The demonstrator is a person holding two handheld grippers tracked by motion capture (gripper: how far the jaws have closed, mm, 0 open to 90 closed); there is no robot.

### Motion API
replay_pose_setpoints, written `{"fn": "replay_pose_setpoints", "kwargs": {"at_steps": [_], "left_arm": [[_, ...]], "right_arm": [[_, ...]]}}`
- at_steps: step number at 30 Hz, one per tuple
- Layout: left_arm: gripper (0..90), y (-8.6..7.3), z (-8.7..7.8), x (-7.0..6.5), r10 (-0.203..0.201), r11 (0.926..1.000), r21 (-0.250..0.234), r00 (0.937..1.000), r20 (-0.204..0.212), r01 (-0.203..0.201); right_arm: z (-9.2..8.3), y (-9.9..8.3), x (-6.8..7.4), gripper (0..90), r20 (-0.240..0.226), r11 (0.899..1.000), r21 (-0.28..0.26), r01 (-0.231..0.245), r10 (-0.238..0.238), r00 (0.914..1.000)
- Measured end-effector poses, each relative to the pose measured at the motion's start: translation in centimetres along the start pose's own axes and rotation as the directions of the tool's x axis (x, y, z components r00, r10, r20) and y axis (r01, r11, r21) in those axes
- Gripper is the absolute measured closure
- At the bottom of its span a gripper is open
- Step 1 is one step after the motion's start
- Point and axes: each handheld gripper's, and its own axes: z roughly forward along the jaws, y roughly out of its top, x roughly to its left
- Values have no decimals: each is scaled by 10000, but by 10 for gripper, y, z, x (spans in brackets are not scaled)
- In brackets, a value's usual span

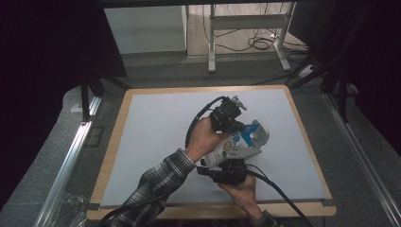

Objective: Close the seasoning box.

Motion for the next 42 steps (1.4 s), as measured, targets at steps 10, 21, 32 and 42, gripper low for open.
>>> {"fn": "replay_pose_setpoints", "kwargs": {"at_steps": [10,21,32,42], "left_arm": [[894,1,0,0,-14,10000,-4,10000,14,14],[894,1,-1,0,-19,10000,-4,10000,13,19],[894,0,-1,1,-3,10000,5,10000,25,3],[894,0,-1,1,-15,10000,17,10000,39,15]], "right_arm": [[-1,1,0,620,-6,10000,4,7,-7,10000],[0,1,1,619,5,10000,-17,33,-33,10000],[0,1,2,619,-17,10000,-7,6,-6,10000],[1,1,2,619,-10,10000,-25,10,-10,10000]]}}
